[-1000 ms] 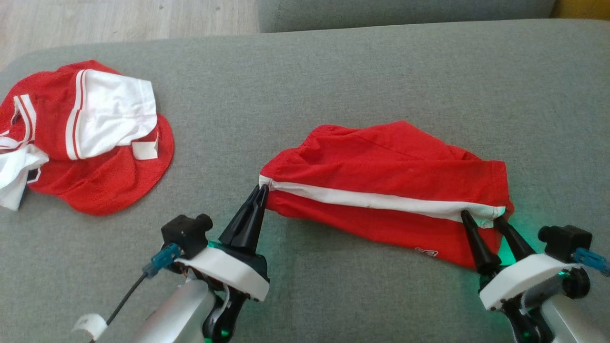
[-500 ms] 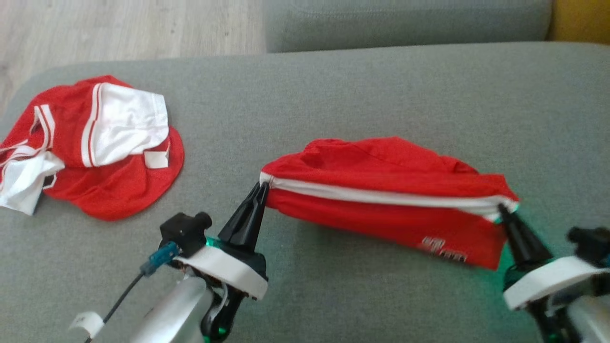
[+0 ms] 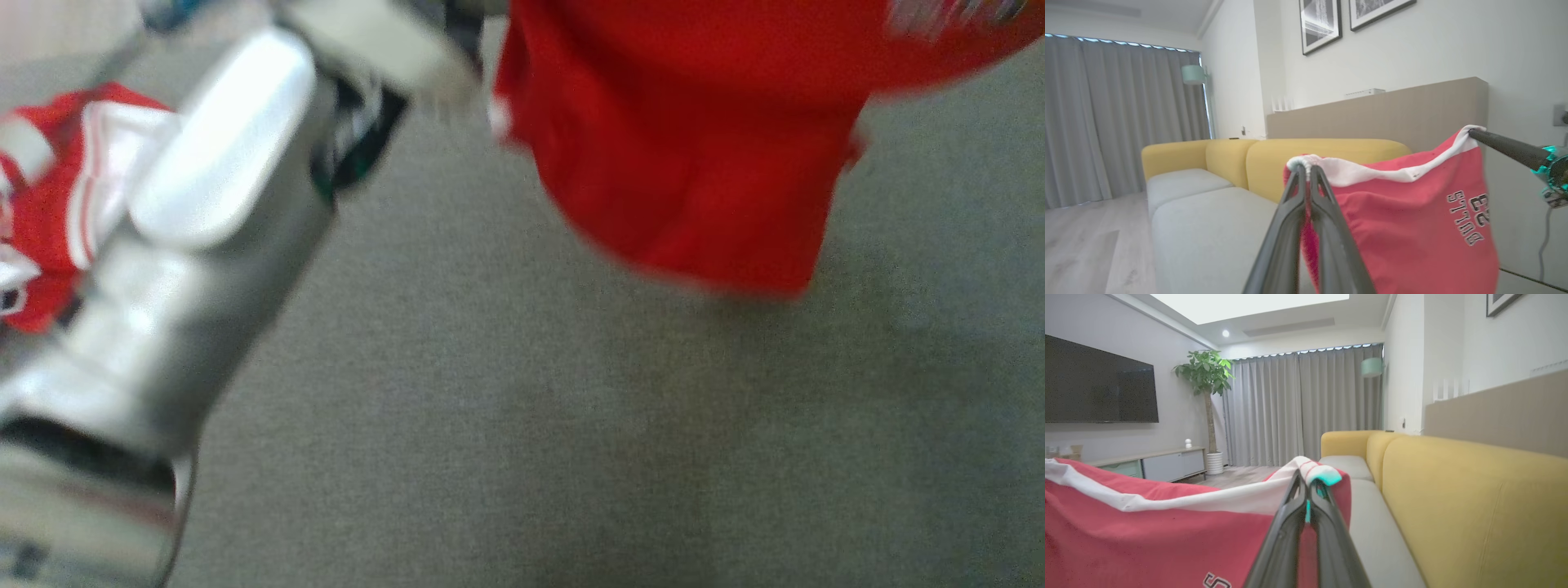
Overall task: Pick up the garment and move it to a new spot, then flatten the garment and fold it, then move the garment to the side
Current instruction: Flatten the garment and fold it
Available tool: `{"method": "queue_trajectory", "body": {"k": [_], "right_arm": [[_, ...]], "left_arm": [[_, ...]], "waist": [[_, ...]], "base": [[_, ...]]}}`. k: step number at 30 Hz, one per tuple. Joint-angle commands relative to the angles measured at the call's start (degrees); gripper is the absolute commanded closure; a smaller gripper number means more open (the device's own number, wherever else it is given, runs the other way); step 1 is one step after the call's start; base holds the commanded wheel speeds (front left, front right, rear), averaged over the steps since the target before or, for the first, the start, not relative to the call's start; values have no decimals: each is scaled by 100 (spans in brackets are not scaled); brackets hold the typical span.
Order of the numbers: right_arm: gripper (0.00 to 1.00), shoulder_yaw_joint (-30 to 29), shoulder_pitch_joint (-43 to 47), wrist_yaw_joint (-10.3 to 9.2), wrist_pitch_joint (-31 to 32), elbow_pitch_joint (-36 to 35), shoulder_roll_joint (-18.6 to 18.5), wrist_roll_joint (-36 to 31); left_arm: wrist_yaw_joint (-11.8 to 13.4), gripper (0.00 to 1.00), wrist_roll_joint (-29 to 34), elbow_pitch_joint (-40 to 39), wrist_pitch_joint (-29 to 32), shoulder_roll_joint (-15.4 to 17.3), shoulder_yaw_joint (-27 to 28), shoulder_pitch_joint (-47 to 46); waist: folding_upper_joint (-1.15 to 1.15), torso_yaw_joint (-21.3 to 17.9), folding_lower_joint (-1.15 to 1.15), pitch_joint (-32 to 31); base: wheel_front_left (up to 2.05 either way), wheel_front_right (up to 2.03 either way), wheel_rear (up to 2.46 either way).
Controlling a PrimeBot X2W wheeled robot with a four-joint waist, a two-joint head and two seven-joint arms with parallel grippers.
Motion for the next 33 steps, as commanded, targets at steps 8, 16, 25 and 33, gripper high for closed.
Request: {"method": "queue_trajectory", "body": {"k": [8, 16, 25, 33], "right_arm": [[100, 365, -1907, 37, -637, 710, -406, -99], [100, 583, -290, 37, -728, 633, -640, 490], [100, 261, 3033, 37, -756, 179, -366, 919], [100, -967, 5403, 37, -574, -899, -72, 821]], "left_arm": [[-1, 100, 329, 978, -853, -288, 371, -1664], [-1, 100, 567, 327, -873, -67, 78, -2], [-2, 100, 1059, -285, -874, 70, -273, 3278], [-2, 100, 1276, -617, -875, 257, -312, 5124]], "waist": [[0, -137, -2, 905], [0, -92, -2, 834], [0, -181, -2, 289], [0, -159, -2, -241]], "base": [[0, 0, 0], [0, 0, 0], [0, 0, 0], [0, 0, 0]]}}
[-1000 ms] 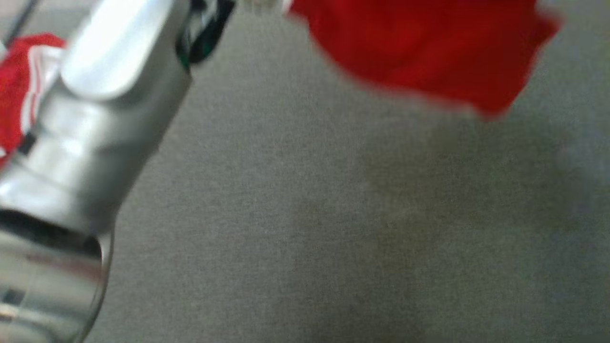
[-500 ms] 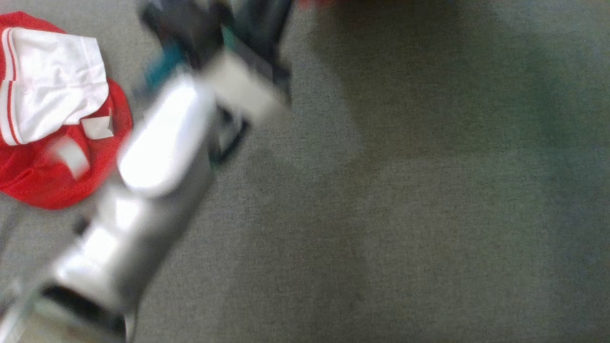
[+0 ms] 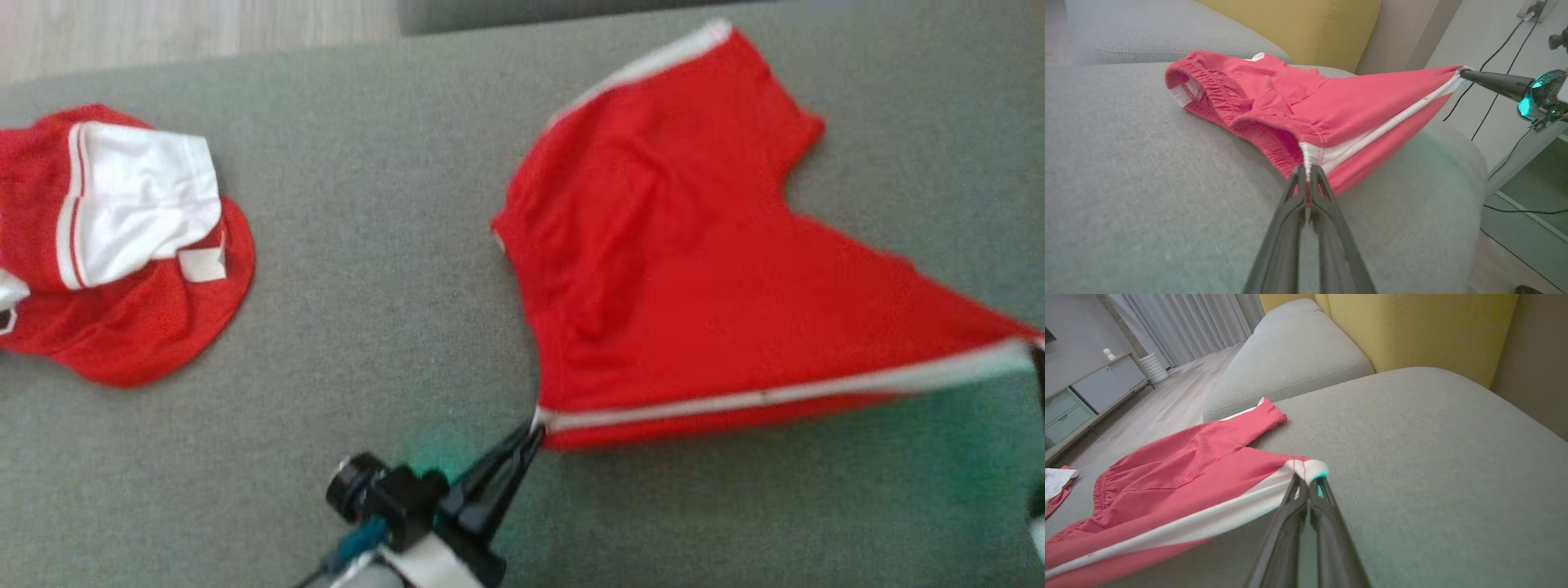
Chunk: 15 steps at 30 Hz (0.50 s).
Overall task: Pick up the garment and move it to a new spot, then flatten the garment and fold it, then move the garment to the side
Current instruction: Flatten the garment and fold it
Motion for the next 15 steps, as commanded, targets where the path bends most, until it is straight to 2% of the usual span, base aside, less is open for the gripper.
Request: {"method": "queue_trajectory", "body": {"k": [1, 2, 5, 8, 11, 15], "right_arm": [[100, -503, 526, 37, 133, -588, -142, -135], [100, -503, 526, 37, 133, -588, -142, -135], [100, -1071, 1082, 37, 491, -1306, 57, -244], [100, -1473, 1169, 37, 848, -1817, 242, -353], [100, -1573, 790, 37, 1205, -1970, 284, -411], [100, -1475, -90, 37, 1683, -1708, 106, -456]], "left_arm": [[10, 100, 65, -287, -29, 253, 216, 153], [10, 100, 65, -287, -29, 253, 216, 153], [10, 100, 1, -604, -29, 356, 205, 426], [10, 100, -76, -917, -21, 339, 245, 414], [10, 100, -237, -1091, 92, 193, 275, 117], [10, 100, -525, -1078, 342, -85, 248, -564]], "waist": [[0, 43, 2, -184], [0, 43, 2, -184], [0, 99, 2, -215], [0, 189, 2, -165], [0, 292, 2, -56], [0, 477, 2, 204]], "base": [[0, 0, 0], [0, 0, 0], [0, 0, 0], [0, 0, 0], [0, 0, 0], [0, 0, 0]]}}
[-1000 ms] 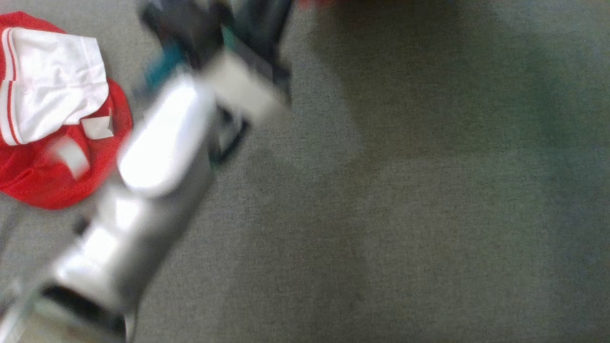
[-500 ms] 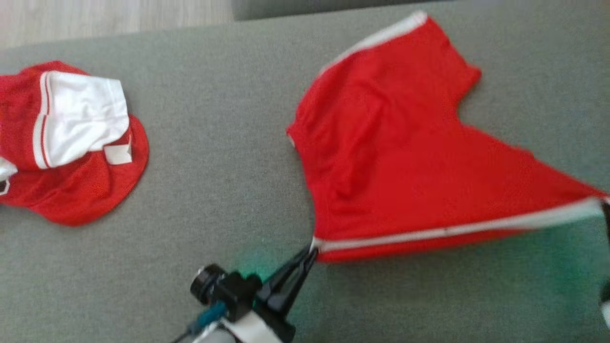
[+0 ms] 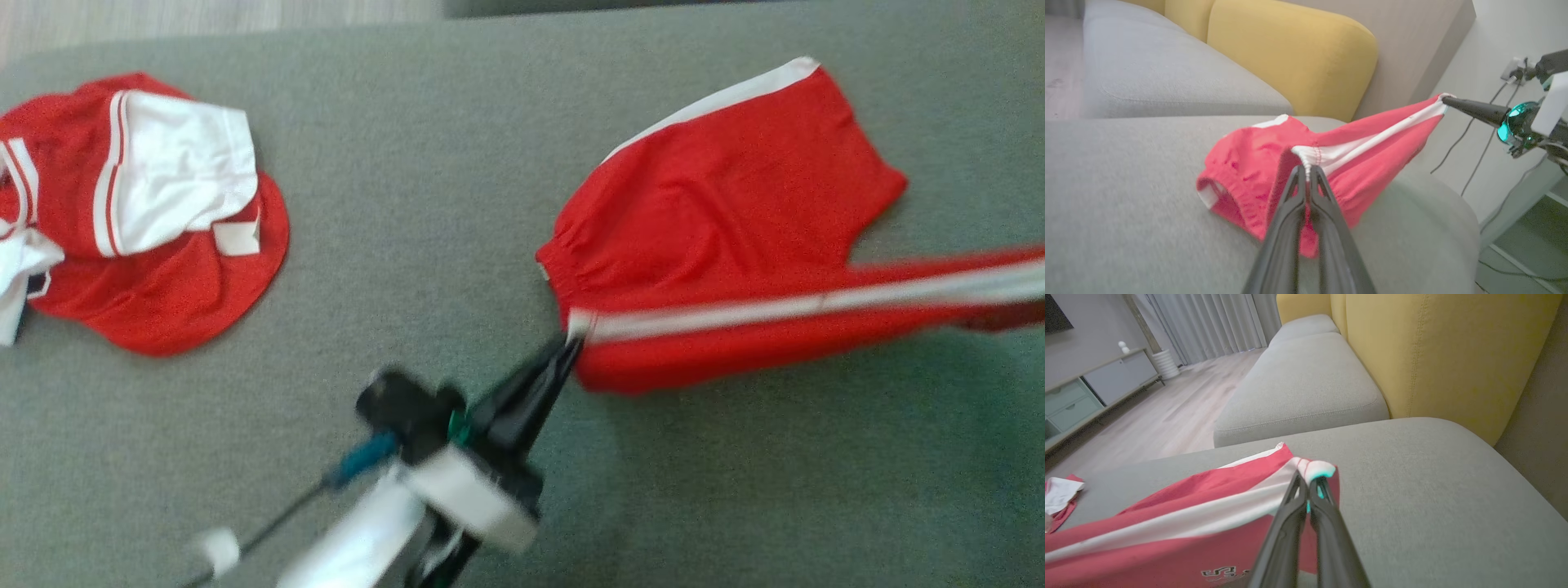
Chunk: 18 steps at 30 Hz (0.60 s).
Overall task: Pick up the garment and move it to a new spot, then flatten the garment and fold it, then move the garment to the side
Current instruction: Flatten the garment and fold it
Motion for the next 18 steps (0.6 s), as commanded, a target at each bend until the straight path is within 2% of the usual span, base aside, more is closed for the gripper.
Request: {"method": "queue_trajectory", "body": {"k": [1, 10, 18], "right_arm": [[100, 42, -433, 36, 139, -7, -368, -54], [100, 1040, -2667, 36, 873, 1321, -1051, -16], [100, 2035, -4171, 36, 896, 2444, -1397, 128]], "left_arm": [[10, 100, -115, -120, 41, -79, 228, -455], [54, 100, -356, 574, 203, -538, 448, -1707], [50, 100, -500, 1060, 95, -729, 412, -2196]], "waist": [[0, 149, 0, 218], [0, 505, 0, 943], [0, 767, 0, 1259]], "base": [[0, 0, 0], [0, 0, 0], [0, 0, 0]]}}
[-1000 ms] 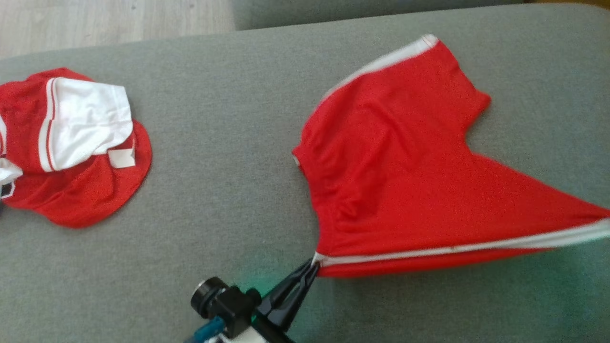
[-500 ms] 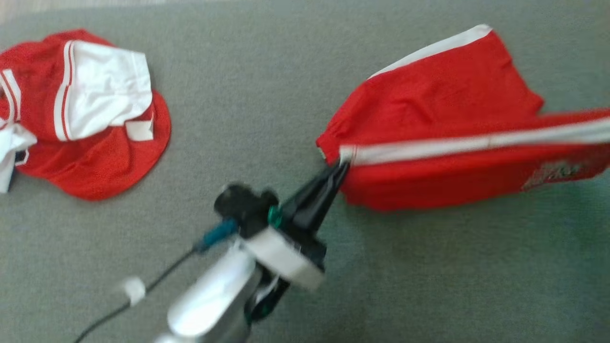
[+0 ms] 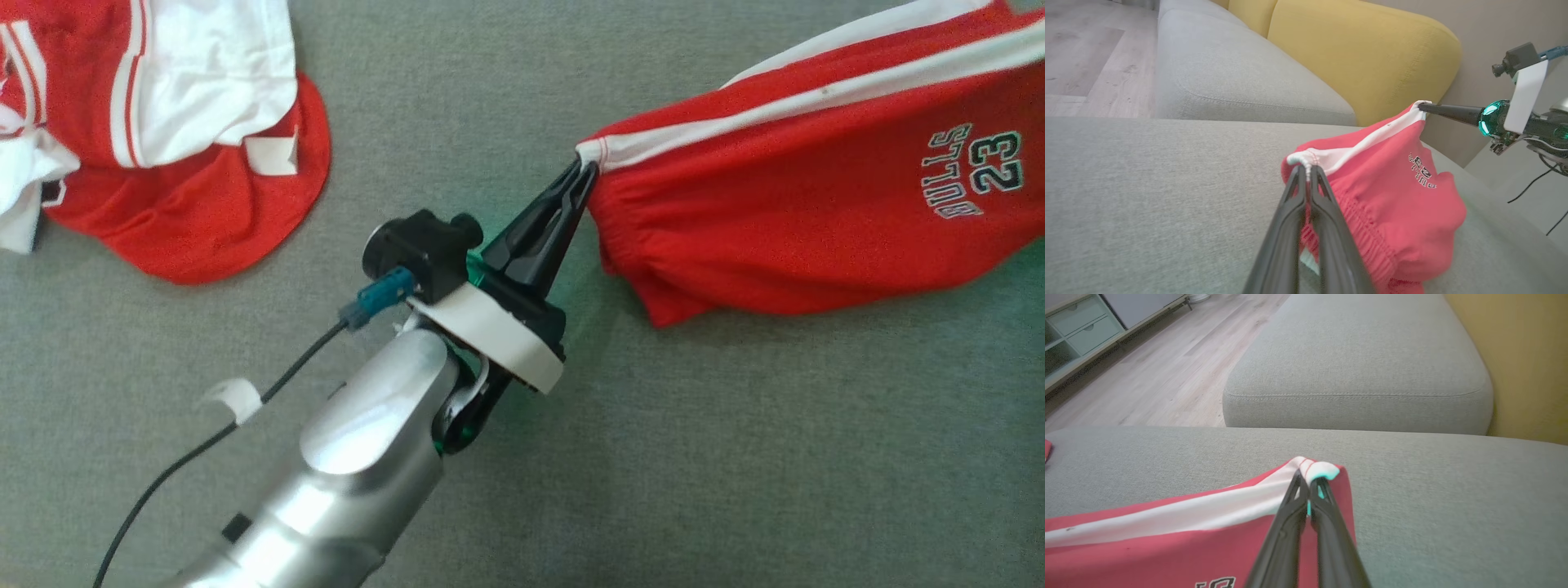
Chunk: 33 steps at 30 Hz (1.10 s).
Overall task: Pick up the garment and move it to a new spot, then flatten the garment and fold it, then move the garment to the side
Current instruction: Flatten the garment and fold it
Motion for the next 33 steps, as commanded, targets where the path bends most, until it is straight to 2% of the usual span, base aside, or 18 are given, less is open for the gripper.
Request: {"method": "queue_trajectory", "body": {"k": [1, 5, 6, 7, 8, 9, 10, 11, 15, 19, 23, 25, 26, 30, 33], "right_arm": [[100, 160, -185, 36, -7, -13, -257, 68], [99, 564, -681, 36, -113, 472, -263, 105], [91, 658, -780, 36, -146, 587, -258, 117], [75, 757, -869, 36, -180, 687, -250, 134], [61, 854, -947, 36, -224, 773, -237, 157], [20, 937, -1017, 36, -282, 853, -220, 186], [0, 1022, -1068, 36, -350, 908, -195, 239], [0, 1076, -1107, 36, -443, 962, -169, 306], [0, 1222, -1089, 36, -764, 1075, -159, 489], [0, 1452, -689, 36, -1132, 947, -275, 716], [0, 1450, -125, 36, -1471, 948, -385, 791], [0, 1374, 93, 36, -1603, 1080, -391, 780], [0, 1270, 225, 36, -1708, 1304, -392, 714], [0, 1057, 288, 36, -1809, 1873, -375, 498], [0, 968, 223, 36, -1761, 2236, -324, 404]], "left_arm": [[16, 100, -24, -55, -79, 16, 167, -236], [28, 100, -98, 203, -140, -23, 155, -413], [28, 100, -116, 253, -159, -31, 143, -451], [27, 95, -133, 304, -179, -38, 129, -484], [27, 76, -156, 357, -197, -44, 117, -511], [27, 59, -171, 407, -216, -49, 100, -537], [29, 27, -185, 456, -236, -53, 83, -558], [35, 0, -202, 504, -257, -56, 66, -571], [94, 0, -261, 630, -338, -65, 30, -551], [378, 0, -255, 612, -483, -70, 40, -309], [955, 0, 61, 38, -525, -71, 286, 165], [1291, 0, 448, -480, -527, -72, 508, 521], [1571, 0, 824, -995, -528, -72, 676, 915], [1936, 0, 1448, -1823, -529, -72, 831, 1573], [2097, 0, 1700, -2211, -529, -72, 856, 1902]], "waist": [[0, 90, -1, 96], [0, 134, -1, 194], [0, 144, -1, 219], [0, 151, -1, 236], [0, 154, -1, 250], [0, 156, -1, 260], [0, 157, -1, 265], [0, 156, -1, 263], [0, 157, -1, 202], [0, 128, -1, 3], [0, 106, -1, -199], [0, 128, -1, -269], [0, 191, -1, -329], [0, 407, -1, -395], [0, 582, -1, -410]], "base": [[0, 0, 0], [0, 0, 0], [0, 0, 0], [0, 0, 0], [0, 0, 0], [0, 0, 0], [0, 0, 0], [0, 0, 0], [0, 0, 0], [0, 0, 0], [0, 0, 0], [0, 0, 0], [0, 0, 0], [0, 0, 0], [0, 0, 0]]}}
